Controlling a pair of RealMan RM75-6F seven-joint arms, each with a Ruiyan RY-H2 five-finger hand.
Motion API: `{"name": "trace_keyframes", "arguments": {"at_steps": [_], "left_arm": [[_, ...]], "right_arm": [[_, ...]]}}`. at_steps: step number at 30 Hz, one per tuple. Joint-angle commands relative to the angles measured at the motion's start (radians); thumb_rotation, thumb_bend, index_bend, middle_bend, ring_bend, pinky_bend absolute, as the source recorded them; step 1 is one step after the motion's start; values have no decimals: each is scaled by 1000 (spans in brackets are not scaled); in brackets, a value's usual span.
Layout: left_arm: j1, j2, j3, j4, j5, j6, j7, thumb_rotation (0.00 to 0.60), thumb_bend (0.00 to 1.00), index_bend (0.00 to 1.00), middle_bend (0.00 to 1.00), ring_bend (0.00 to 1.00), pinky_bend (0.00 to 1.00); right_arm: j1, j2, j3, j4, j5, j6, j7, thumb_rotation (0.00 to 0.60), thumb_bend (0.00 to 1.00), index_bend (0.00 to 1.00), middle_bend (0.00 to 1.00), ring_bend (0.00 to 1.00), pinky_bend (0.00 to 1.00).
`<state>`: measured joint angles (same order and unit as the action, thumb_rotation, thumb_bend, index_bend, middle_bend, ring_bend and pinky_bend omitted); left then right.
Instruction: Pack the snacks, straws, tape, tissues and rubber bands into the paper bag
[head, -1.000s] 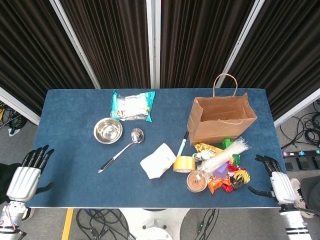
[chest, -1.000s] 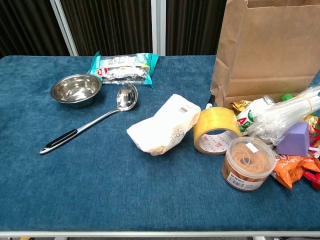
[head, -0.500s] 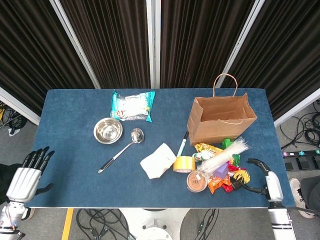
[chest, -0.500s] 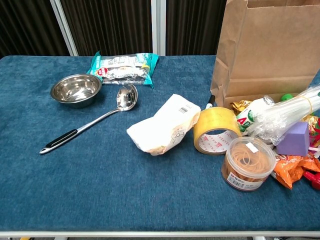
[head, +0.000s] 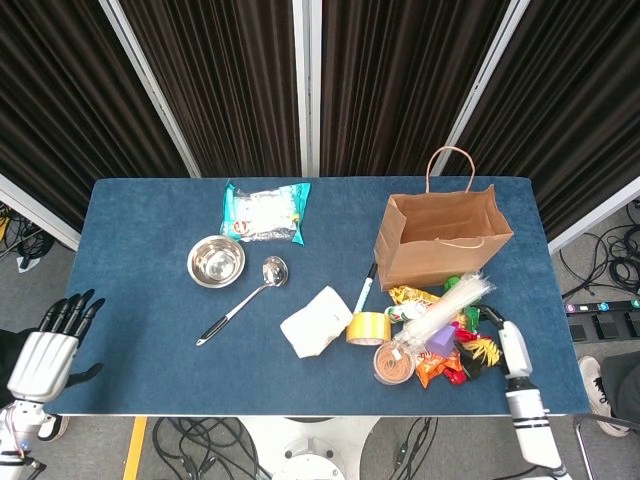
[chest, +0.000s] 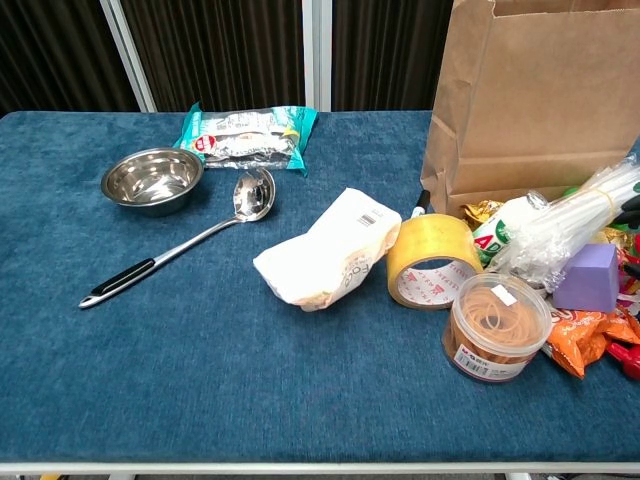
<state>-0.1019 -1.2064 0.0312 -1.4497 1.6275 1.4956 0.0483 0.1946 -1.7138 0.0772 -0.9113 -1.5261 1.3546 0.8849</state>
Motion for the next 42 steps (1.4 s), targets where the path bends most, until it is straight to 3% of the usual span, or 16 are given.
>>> {"name": "trace_keyframes", "arguments": {"at_steps": [1, 9, 20, 28, 36, 42], "left_arm": [[0, -2, 2, 0, 2, -1, 0, 600, 156, 66, 51, 0, 122], [-1, -5, 3, -1, 4, 2, 1, 600, 156, 66, 51, 0, 121], [-1, -6, 7, -16, 14, 8, 1, 600, 156, 66, 51, 0, 122], [-3, -2, 4, -25, 11, 6, 2, 600, 156, 66, 51, 0, 122], [-6, -3, 4, -29, 10, 2, 0, 600, 155, 66, 51, 0, 122], [-5, -4, 3, -31, 11, 7, -5, 600, 156, 66, 51, 0, 122]], "right_arm": [[4, -10, 0, 13, -3, 13, -1, 600, 119, 413, 378, 314, 399], [27, -23, 1, 30, -3, -1, -9, 600, 197, 562, 474, 397, 504], [6, -21, 17, 14, -12, 115, -43, 600, 309, 733, 591, 484, 605], [0, -8, 7, -10, -14, 122, -57, 600, 400, 799, 645, 540, 674], [-5, 22, 23, -65, -37, 205, -88, 600, 442, 834, 675, 578, 721], [-5, 108, 48, -213, -67, 283, -137, 600, 444, 842, 680, 581, 726]]}}
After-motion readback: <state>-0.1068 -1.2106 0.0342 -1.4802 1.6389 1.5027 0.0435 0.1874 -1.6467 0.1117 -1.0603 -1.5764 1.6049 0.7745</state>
